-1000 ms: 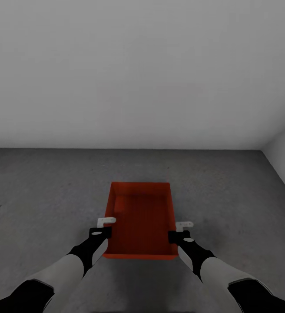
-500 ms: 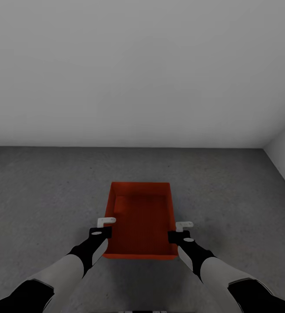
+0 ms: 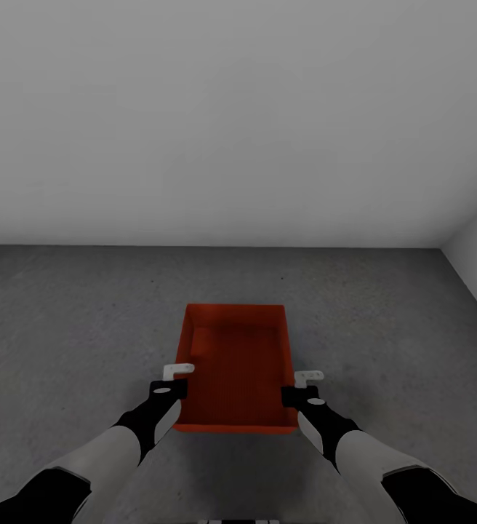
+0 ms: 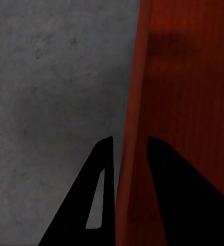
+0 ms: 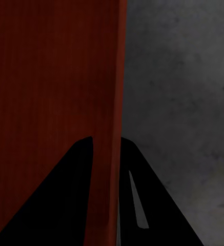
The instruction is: Move the two storage containers from the living room to the garage. In the garage, place one container on the floor and stack the other container on top of it (either order is fine).
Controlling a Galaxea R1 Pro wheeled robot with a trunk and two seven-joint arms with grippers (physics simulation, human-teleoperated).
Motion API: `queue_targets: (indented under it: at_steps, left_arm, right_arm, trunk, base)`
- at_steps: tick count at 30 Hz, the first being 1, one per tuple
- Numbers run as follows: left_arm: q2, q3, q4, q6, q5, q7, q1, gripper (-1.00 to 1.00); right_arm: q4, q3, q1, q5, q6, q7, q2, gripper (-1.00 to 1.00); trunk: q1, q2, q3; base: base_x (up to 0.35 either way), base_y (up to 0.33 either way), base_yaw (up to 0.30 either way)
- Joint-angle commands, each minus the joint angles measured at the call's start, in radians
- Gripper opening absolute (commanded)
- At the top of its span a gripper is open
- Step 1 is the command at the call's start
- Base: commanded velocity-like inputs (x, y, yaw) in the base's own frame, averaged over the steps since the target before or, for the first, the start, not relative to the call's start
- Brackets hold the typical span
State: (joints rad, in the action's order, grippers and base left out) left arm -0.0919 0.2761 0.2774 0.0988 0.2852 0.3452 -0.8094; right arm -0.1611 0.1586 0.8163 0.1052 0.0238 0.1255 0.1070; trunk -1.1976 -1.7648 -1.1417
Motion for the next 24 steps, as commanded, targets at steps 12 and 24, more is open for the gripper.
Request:
queue_targets:
  at_steps: [12, 24]
  left_arm:
    - [0.000, -0.022, 0.018, 0.007, -0.018, 0.011, -0.001, -1.00]
    - [-0.002, -0.021, 0.018, 0.006, -0.017, 0.011, 0.000, -1.00]
  right_arm:
    - [0.003, 0.004, 0.000, 0.022, 0.002, 0.005, 0.003, -1.00]
    - [0.003, 0.004, 0.000, 0.022, 0.001, 0.003, 0.003, -1.00]
  trunk:
    - [0.000, 0.000, -0.001]
    - [0.000, 0.000, -0.001]
  base:
    - [0.000, 0.000, 0.000]
    - [0.000, 0.000, 0.000]
